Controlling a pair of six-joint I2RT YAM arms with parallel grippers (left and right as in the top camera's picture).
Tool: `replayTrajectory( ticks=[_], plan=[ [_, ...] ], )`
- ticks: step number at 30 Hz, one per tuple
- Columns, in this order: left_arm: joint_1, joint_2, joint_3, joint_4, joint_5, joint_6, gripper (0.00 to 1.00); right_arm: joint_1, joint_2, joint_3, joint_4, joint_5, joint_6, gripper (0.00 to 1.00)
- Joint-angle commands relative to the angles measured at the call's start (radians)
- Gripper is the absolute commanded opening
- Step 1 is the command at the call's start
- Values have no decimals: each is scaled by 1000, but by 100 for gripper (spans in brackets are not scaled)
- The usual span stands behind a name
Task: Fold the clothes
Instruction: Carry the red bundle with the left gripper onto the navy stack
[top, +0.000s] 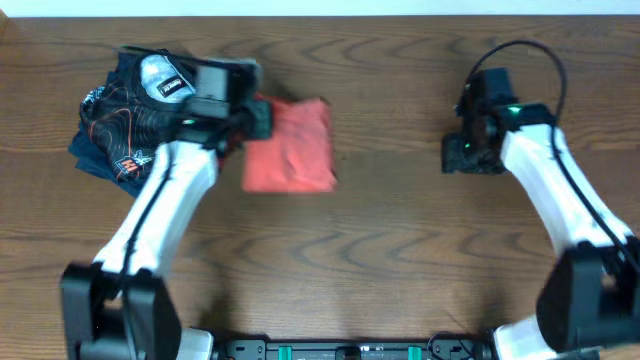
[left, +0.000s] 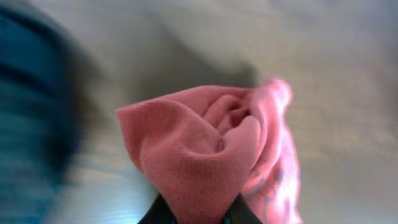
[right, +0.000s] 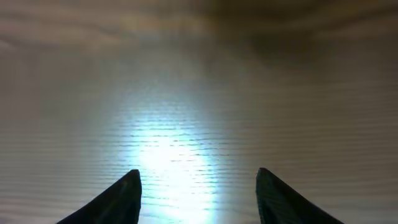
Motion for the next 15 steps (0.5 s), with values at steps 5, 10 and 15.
replayTrajectory(
  ticks=[5,10,15],
  plan=[
    [162,-84,23,156,-135,119,6,-16,-47,16,-24,14,10,58],
    [270,-83,23,244,-134,124,6,-16,-47,16,-34,14,10,58],
    [373,-83,23,303,-133,107,6,-16,-47,16,-33,14,10,58]
  ],
)
